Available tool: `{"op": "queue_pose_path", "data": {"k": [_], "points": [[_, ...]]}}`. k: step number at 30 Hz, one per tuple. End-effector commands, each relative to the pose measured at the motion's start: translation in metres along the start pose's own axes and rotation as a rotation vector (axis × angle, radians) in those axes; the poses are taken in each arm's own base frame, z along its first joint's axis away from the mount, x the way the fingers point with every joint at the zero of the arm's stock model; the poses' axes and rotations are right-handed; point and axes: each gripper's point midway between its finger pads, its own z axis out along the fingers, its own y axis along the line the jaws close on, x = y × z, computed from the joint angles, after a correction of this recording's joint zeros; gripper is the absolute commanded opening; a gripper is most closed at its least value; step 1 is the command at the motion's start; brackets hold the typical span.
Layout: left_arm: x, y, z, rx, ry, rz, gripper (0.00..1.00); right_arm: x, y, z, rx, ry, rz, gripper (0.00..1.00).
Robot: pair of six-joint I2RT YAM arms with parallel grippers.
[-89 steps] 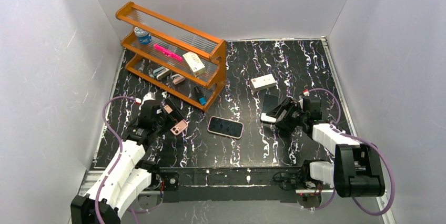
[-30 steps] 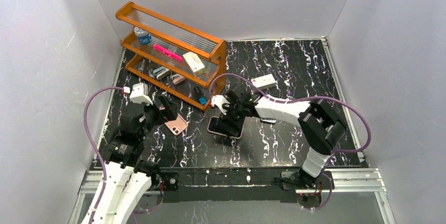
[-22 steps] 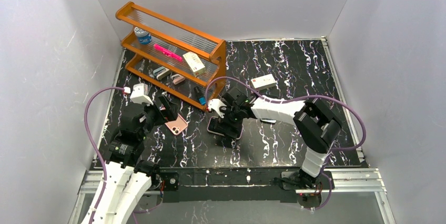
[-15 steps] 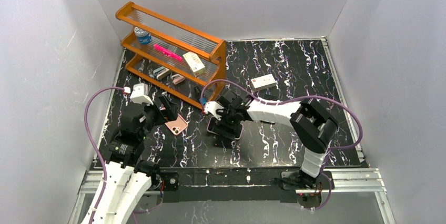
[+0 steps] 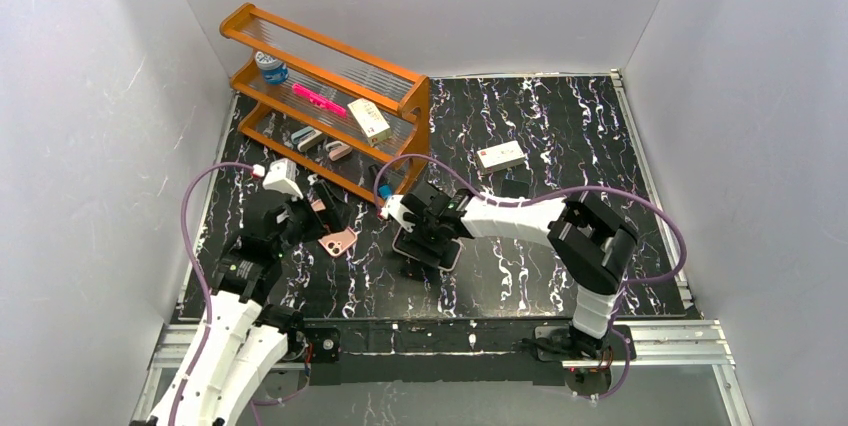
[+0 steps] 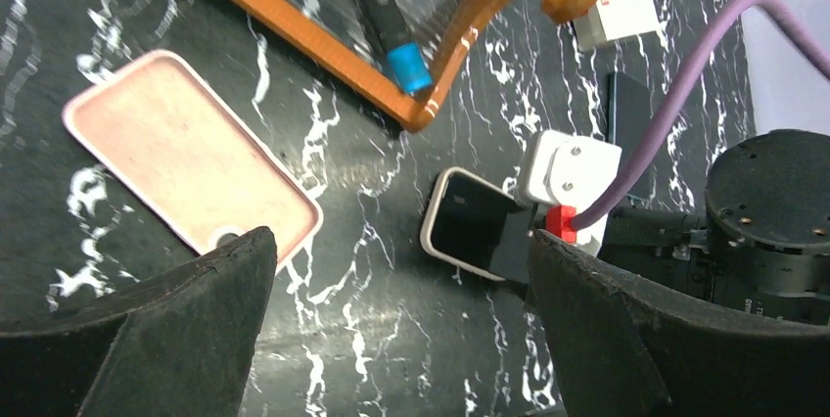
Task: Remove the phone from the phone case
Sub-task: Pick up the phone at the center of the board.
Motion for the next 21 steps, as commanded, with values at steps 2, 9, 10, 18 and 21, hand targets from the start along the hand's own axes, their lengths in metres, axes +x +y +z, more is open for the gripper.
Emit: {"op": "queue_pose_path", "data": {"k": [2,9,10,18,21], "points": [[0.041,-0.007,0.012,0.046,0.187,-0.12,0.97,0.039,0.008,0.005,0.027,0.088,0.099,0.65],[0.077,-0.016,0.028,0.127,0.296,-0.246,0.93,0.015,0.029,-0.007,-0.059,-0.077,0.264,0.36],[0.08,-0.019,0.03,0.146,0.296,-0.259,0.93,0.013,0.031,-0.008,-0.065,-0.091,0.29,0.31],[0.141,-0.055,0.051,0.19,0.338,-0.247,0.92,-0.01,0.048,-0.017,-0.148,-0.263,0.509,0.03],[0.15,-0.057,0.06,0.162,0.322,-0.293,0.92,-0.017,0.05,-0.022,-0.165,-0.32,0.565,0.01]]}}
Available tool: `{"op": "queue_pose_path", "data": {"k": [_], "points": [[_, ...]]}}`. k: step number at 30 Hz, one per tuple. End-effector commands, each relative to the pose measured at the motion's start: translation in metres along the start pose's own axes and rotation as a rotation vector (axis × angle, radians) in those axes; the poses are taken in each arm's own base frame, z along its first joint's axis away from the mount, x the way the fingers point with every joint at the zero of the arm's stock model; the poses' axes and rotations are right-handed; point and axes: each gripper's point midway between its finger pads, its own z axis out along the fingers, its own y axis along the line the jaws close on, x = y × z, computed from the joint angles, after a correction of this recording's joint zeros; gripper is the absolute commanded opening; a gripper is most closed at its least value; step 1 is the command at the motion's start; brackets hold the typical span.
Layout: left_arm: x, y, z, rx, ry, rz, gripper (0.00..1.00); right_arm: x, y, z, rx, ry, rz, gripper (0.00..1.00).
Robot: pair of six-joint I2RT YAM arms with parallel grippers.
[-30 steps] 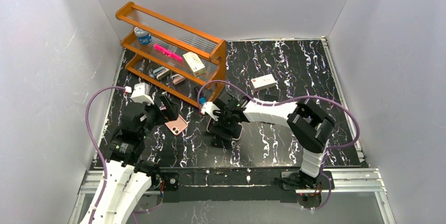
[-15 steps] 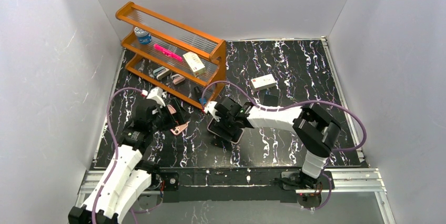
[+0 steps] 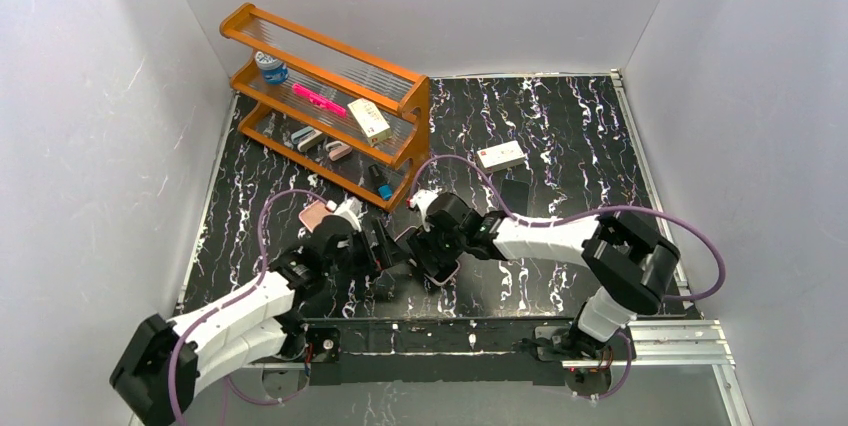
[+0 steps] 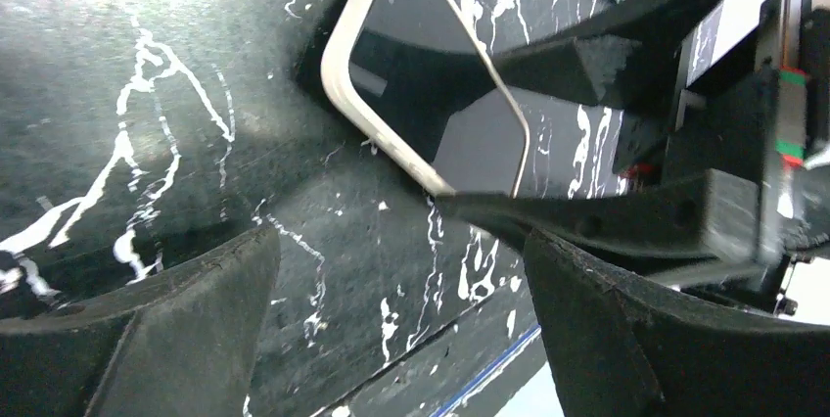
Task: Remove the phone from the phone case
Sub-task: Pick up the phone at the center of the board.
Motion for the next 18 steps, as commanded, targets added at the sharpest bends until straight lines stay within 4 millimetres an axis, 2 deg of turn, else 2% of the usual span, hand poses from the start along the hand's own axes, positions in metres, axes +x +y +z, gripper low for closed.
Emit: {"op": "queue_pose_path", "data": {"k": [1,8,18], "points": [[-0.014,-0.012,0.017,0.025,-0.127,-0.097,0.91,-0.012,0.034,-0.009,-0.14,-0.083,0.178,0.01],[-0.025,-0.013,0.018,0.043,-0.205,-0.173,0.89,-0.016,0.043,-0.022,-0.205,-0.182,0.279,0.01],[-0.016,-0.022,0.026,0.11,-0.168,-0.226,0.83,-0.035,0.041,-0.039,-0.225,-0.349,0.377,0.01]]}}
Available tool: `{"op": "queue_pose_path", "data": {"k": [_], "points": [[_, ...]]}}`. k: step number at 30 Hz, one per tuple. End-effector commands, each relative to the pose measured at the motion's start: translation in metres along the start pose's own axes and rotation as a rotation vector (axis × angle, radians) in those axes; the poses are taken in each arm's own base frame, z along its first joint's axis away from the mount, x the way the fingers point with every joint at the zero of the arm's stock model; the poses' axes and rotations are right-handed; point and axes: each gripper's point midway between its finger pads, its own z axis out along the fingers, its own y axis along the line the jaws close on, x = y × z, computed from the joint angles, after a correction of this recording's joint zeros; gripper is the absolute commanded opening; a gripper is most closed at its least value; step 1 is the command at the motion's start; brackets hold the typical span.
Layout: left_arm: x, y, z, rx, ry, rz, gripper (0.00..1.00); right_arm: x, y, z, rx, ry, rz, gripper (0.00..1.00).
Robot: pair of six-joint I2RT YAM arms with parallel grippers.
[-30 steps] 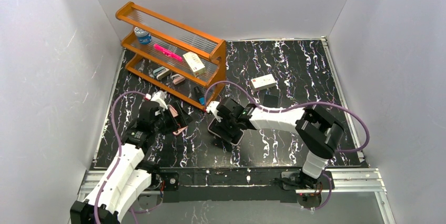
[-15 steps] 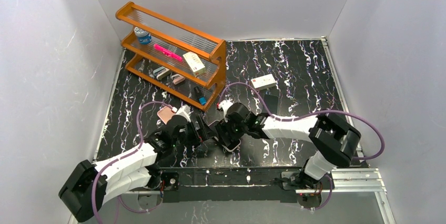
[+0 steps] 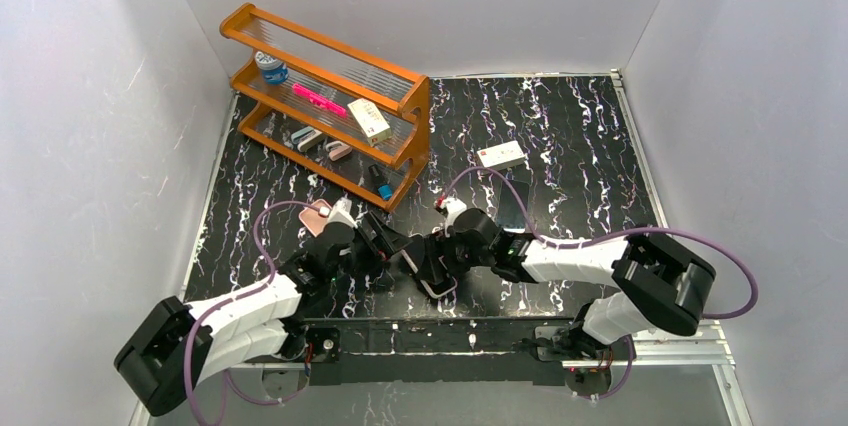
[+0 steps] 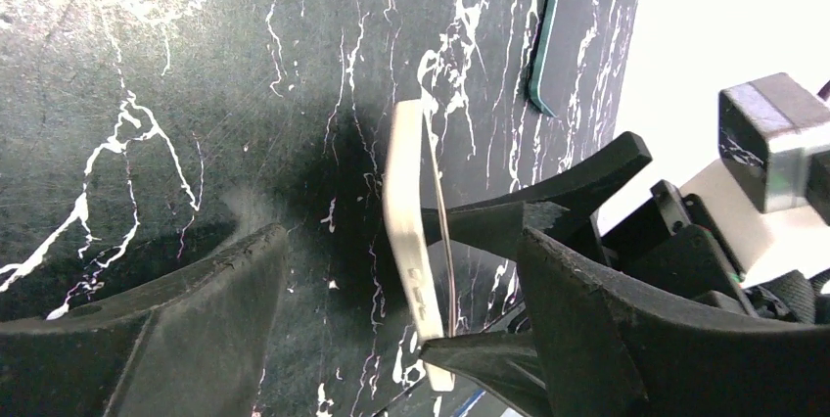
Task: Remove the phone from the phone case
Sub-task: Pick up the phone at the center of the board.
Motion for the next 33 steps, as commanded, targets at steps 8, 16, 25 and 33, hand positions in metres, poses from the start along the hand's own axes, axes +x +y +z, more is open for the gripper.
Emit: {"op": "queue_pose_path", "data": {"k": [8,16,25,33], "points": [[0.006,-0.022,0.01,0.065,0.014,-0.007,0.69,-0.063,0.045,-0.017,-0.157,-0.26,0.002,0.01],[0.016,-0.041,0.014,0.128,0.064,-0.024,0.5,-0.072,0.045,-0.016,-0.148,-0.296,-0.039,0.01],[0.001,-0.068,0.01,0.225,0.001,-0.015,0.0,-0.084,0.047,-0.022,-0.15,-0.343,-0.043,0.14],[-0.023,-0.088,0.003,0.277,-0.092,0.028,0.0,-0.09,0.037,-0.047,-0.155,-0.397,0.03,0.72]]}}
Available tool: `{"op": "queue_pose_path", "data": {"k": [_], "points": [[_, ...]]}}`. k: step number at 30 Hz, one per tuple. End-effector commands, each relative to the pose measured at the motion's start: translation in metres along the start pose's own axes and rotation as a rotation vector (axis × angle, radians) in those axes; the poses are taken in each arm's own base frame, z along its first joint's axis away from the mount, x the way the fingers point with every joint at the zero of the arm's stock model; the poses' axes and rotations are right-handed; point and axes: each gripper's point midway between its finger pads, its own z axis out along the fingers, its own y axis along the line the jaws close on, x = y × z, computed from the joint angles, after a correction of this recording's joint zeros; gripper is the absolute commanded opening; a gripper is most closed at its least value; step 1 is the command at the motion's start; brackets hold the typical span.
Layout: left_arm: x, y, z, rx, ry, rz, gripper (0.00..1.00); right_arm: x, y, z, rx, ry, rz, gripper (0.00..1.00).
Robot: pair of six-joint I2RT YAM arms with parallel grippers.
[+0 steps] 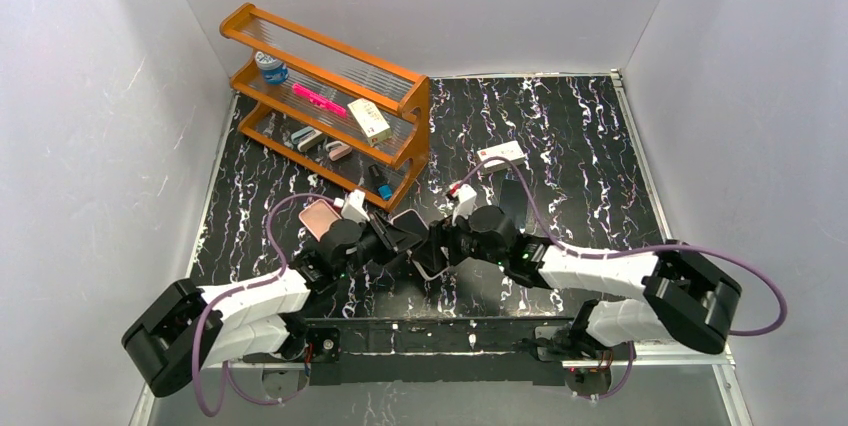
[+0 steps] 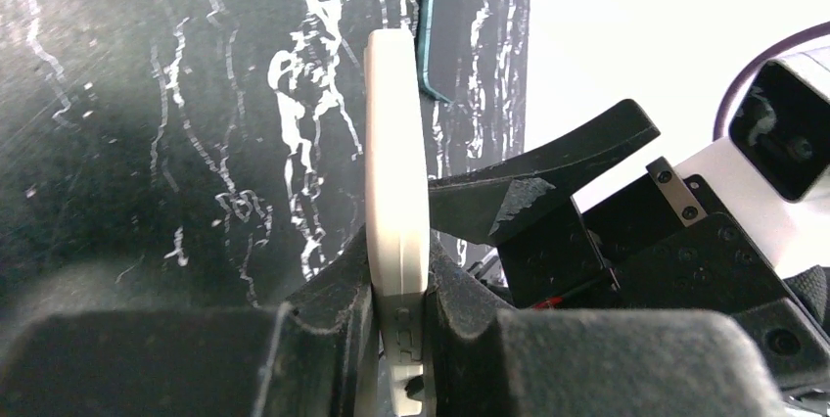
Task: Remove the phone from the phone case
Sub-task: Pick up the phone at the center of the board, then remove the phone case from the phone.
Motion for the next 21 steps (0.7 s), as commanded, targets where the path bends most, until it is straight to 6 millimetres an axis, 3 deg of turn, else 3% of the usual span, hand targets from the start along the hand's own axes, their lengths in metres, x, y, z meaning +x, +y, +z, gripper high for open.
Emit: {"op": "queue_pose_path", "data": {"k": [1,7,12,21], "points": [[-0.033,-0.042,0.0,0.115,-0.103,0.068,0.0,-0.045,0.015,-0.019,-0.076,-0.152,0.087,0.74],[-0.043,-0.057,-0.004,0.191,-0.032,0.124,0.0,-0.059,0.006,-0.049,-0.194,-0.16,0.132,0.8],[-0.045,-0.075,-0.014,0.284,0.053,0.165,0.0,-0.054,0.007,-0.072,-0.315,-0.119,0.116,0.77],[-0.049,-0.087,-0.029,0.355,0.026,0.073,0.0,-0.049,0.011,-0.076,-0.395,-0.109,0.183,0.7]]}}
